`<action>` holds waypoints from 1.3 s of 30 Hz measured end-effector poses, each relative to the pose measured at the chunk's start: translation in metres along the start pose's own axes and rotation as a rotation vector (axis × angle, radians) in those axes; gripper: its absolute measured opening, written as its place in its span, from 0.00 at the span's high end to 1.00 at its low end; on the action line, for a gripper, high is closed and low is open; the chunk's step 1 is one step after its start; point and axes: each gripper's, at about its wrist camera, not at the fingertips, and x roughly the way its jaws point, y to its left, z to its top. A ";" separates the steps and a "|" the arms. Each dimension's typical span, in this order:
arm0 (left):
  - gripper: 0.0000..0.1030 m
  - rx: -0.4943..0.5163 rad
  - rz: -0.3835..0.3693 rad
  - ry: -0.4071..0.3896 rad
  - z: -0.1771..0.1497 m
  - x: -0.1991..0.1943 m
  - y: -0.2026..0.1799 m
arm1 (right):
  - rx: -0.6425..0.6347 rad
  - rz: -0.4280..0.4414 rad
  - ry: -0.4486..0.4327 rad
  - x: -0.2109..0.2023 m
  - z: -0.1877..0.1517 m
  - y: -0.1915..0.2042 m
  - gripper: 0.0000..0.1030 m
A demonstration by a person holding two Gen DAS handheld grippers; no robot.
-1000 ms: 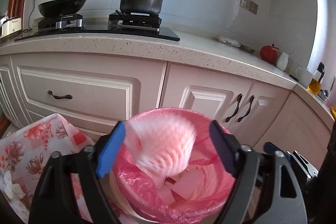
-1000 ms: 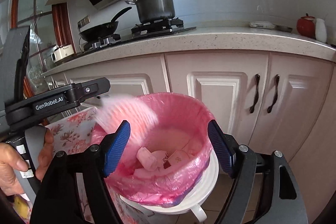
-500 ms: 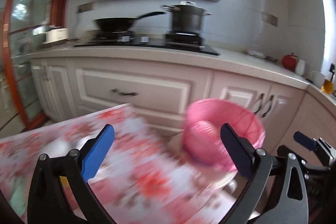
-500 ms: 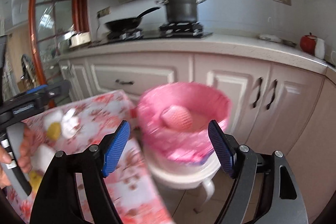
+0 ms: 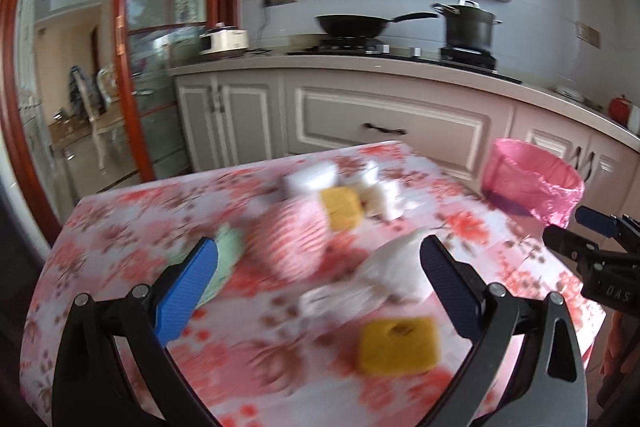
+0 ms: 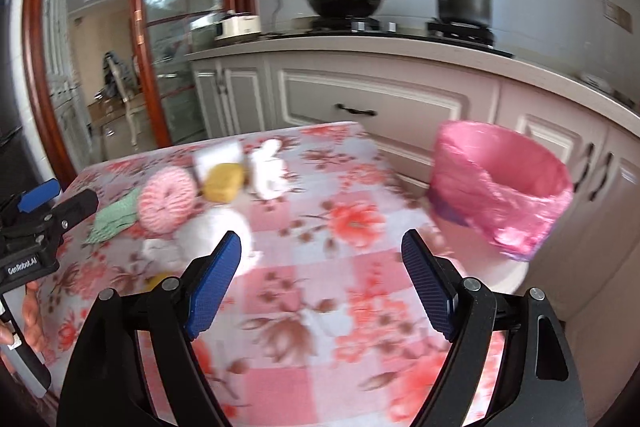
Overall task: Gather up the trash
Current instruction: 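Move both tools back over the table, then grasp the green striped cloth with the left tool while the right tool grasps the yellow sponge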
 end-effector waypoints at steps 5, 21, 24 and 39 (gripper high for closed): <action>0.05 -0.027 0.049 0.001 -0.017 -0.017 0.035 | -0.035 0.040 -0.004 0.000 -0.004 0.031 0.24; 0.05 -0.123 0.149 0.053 -0.063 -0.028 0.113 | -0.118 0.176 0.120 0.036 -0.036 0.107 0.23; 0.05 -0.122 0.145 0.058 -0.067 -0.026 0.116 | -0.126 0.158 0.164 0.051 -0.043 0.117 0.22; 0.05 -0.132 0.111 0.156 -0.054 0.034 0.131 | -0.142 0.118 0.297 0.089 -0.057 0.133 0.33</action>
